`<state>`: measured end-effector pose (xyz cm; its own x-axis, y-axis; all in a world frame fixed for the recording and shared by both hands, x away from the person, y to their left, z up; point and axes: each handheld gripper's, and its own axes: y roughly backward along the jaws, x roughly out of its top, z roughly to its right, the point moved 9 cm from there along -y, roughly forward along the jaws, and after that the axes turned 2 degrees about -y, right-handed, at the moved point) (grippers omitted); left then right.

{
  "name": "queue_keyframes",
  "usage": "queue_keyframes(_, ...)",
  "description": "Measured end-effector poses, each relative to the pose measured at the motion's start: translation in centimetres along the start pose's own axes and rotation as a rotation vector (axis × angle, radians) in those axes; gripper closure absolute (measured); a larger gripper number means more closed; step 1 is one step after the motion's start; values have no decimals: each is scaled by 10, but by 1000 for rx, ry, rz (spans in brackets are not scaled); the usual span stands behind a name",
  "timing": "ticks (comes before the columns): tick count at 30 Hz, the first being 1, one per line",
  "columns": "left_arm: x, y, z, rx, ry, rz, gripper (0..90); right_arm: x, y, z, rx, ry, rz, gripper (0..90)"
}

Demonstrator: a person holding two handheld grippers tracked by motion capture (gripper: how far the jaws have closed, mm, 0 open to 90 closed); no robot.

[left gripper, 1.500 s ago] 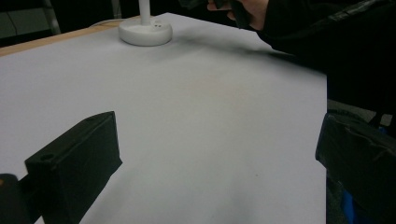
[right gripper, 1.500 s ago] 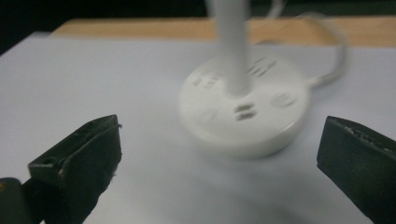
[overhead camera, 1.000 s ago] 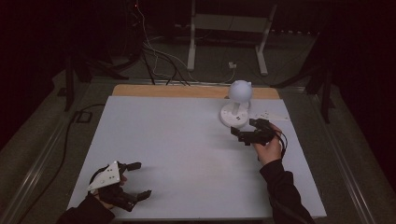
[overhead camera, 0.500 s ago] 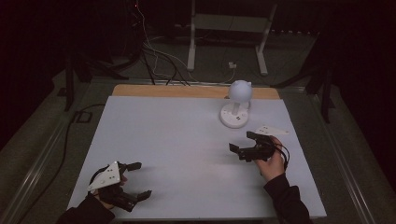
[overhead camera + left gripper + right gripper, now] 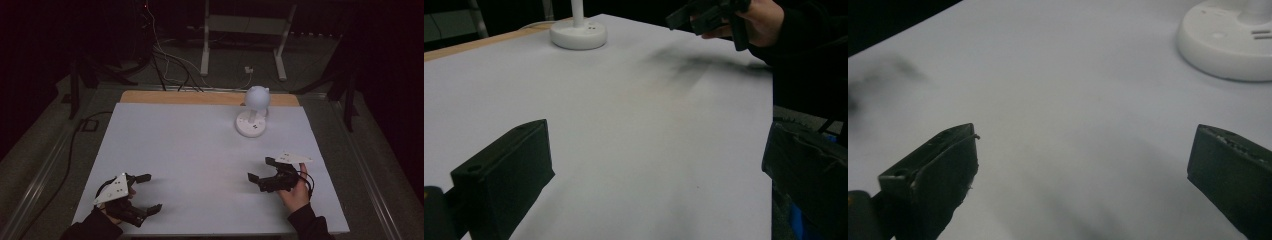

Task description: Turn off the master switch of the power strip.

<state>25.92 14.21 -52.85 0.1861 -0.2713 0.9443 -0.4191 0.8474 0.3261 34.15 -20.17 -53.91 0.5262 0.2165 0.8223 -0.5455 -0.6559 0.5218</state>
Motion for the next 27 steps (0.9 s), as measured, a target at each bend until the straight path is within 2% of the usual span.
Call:
queue_keyframes(4,0,0,0,-1,0,0,5,-10,6,-6,9,18,-8,1)
queue_keyframes(6,0,0,0,-1,-1,1,5,-17,9,-6,-1,19,-41,1)
queue_keyframes(8,0,0,0,0,-1,1,4,-23,12,-7,14,11,-55,1)
queue_keyframes(18,0,-1,1,-2,-3,-3,4,-47,25,-14,17,133,-74,1)
queue_keyframes(21,0,-1,1,-2,-2,-2,5,-52,25,-13,-10,183,-91,1)
queue_keyframes(27,0,-1,1,-3,-2,-3,5,-53,24,-11,-28,195,-96,1)
